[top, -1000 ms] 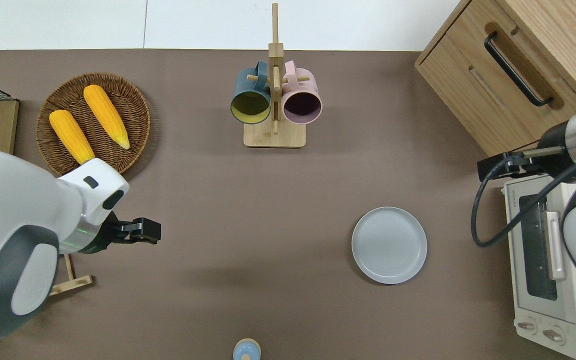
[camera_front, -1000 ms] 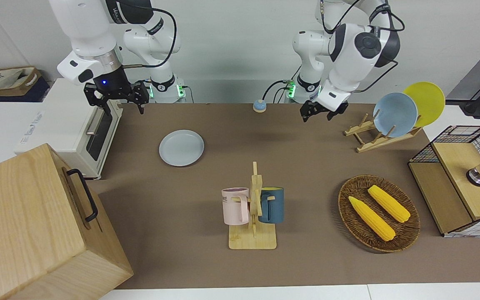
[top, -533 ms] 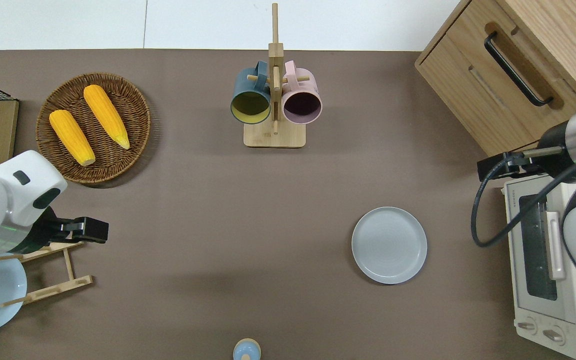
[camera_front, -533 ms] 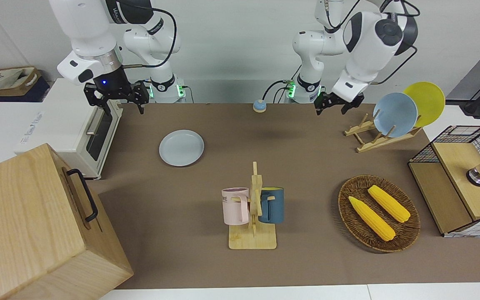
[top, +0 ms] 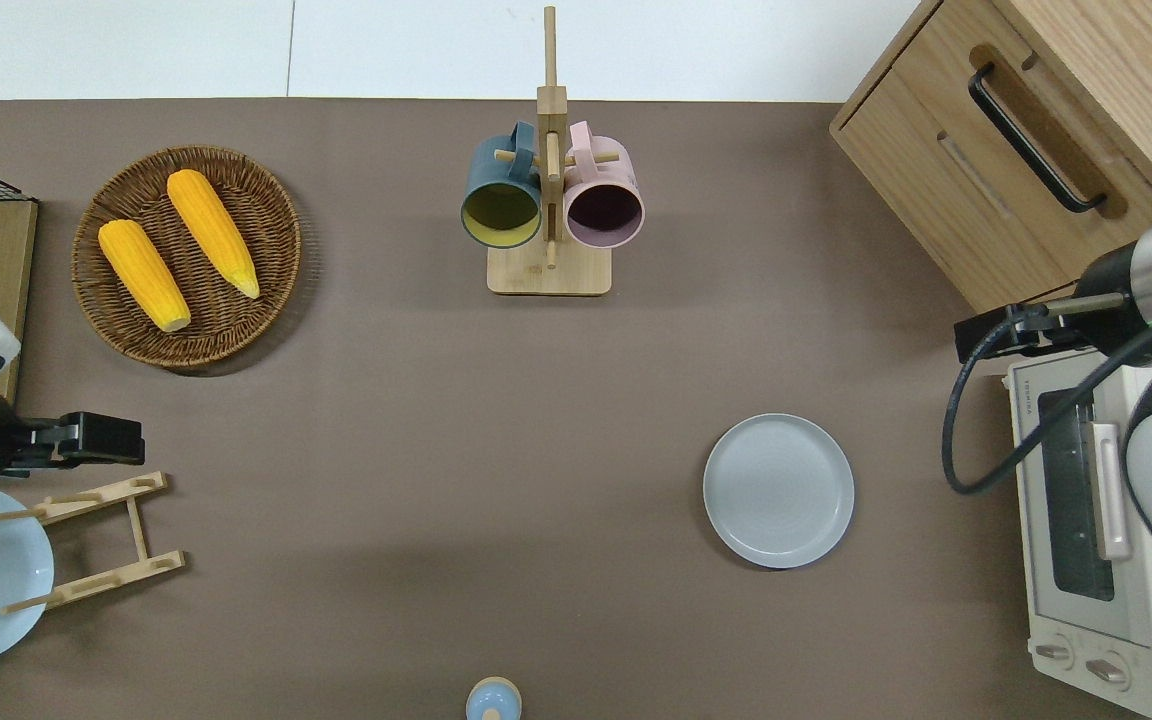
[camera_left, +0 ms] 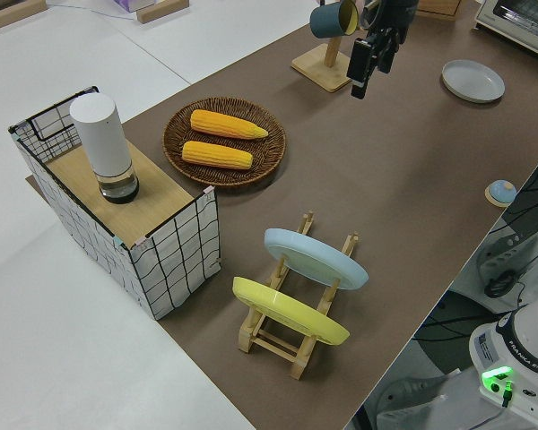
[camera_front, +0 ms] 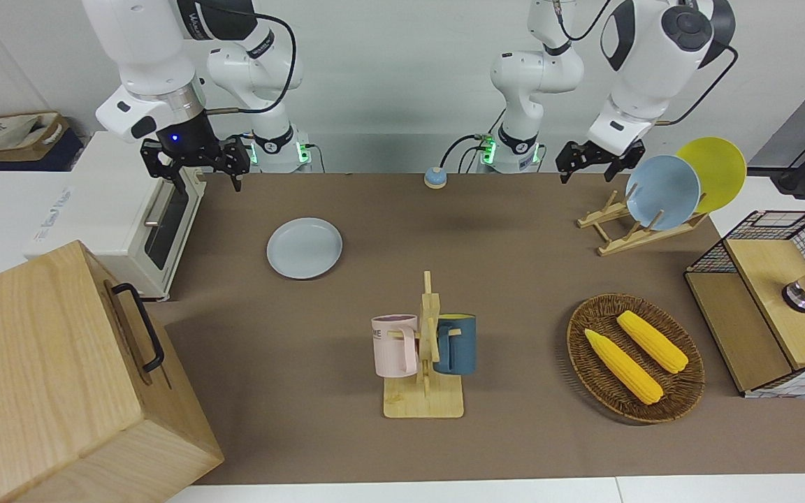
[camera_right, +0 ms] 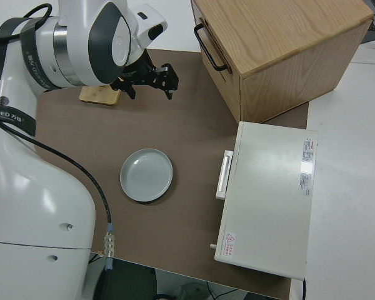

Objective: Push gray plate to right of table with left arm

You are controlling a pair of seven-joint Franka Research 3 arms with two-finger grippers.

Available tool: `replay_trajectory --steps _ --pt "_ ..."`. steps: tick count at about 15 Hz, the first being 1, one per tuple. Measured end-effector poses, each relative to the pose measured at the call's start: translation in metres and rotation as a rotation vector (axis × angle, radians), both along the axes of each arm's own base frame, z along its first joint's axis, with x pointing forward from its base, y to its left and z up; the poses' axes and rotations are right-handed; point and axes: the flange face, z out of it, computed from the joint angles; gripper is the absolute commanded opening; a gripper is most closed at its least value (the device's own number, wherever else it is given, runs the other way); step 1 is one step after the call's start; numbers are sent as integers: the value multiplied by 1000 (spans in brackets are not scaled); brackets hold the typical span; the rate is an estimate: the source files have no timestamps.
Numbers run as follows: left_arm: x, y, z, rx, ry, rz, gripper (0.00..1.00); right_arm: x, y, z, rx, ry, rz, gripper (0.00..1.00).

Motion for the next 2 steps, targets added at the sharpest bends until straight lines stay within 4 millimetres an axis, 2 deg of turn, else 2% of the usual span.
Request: replay_trajectory --steps 2 --pt "0 -1 0 0 -1 -2 993 0 0 0 0 0 0 983"
